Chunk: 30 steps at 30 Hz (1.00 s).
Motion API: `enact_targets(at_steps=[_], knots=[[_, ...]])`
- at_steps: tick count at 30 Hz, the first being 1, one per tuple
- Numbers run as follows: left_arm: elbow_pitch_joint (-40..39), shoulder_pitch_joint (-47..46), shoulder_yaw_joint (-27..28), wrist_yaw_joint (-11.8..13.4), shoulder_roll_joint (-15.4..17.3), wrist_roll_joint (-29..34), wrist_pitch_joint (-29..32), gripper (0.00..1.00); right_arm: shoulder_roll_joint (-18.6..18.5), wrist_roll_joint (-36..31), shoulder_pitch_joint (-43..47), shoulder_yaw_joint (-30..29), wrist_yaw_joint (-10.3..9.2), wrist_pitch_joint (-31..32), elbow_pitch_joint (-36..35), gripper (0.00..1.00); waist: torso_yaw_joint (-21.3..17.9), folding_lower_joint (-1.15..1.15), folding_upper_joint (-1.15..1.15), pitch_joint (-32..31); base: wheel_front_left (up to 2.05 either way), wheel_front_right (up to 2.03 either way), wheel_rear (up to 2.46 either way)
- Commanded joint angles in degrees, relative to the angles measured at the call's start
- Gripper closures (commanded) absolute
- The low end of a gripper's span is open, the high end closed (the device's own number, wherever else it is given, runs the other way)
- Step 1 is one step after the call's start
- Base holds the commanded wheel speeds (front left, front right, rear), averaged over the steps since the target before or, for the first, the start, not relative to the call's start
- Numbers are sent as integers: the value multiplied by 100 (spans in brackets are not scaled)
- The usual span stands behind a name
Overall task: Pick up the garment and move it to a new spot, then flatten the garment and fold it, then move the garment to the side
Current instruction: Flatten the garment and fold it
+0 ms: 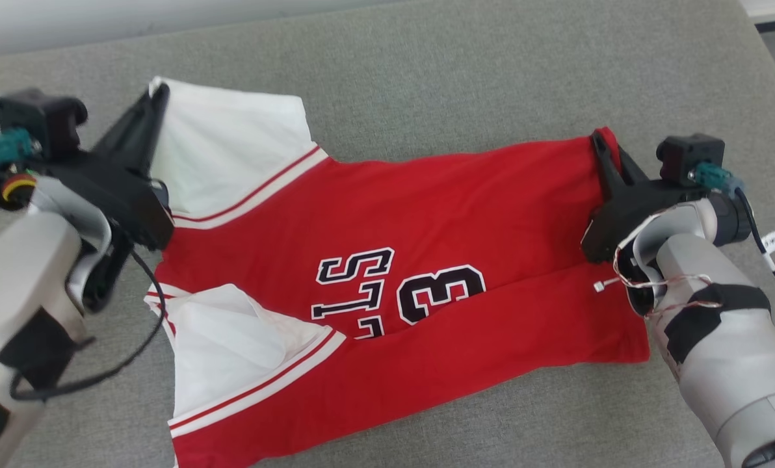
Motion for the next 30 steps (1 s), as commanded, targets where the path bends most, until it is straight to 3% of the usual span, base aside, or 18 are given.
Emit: enact_targets(at_steps=[1,5,13,20,30], knots=[[-80,191,-21,14,3,27,-63,100,-35,60,136,-18,-15,-26,-109,100,58,0,-1,-135,0,0,0],[-428,651,104,35,45,250,-144,100,-202,116,573,-85,-15,-27,-517,100,145,0,-1,-317,0,0,0],[-1812,2121,1303,354,-49,834,-146,100,-502,244,1545,-450,-15,-20,-1393,100,390,0,-1,-584,0,0,0],[-2908,3787,1995,565,-443,1428,-149,100,-580,383,2319,-759,-15,-20,-1940,100,567,0,-1,-717,0,0,0],[-2763,4902,2504,346,-1135,1851,-150,100,-650,437,3180,-1251,-15,-20,-2309,100,737,0,-1,-852,0,0,0]])
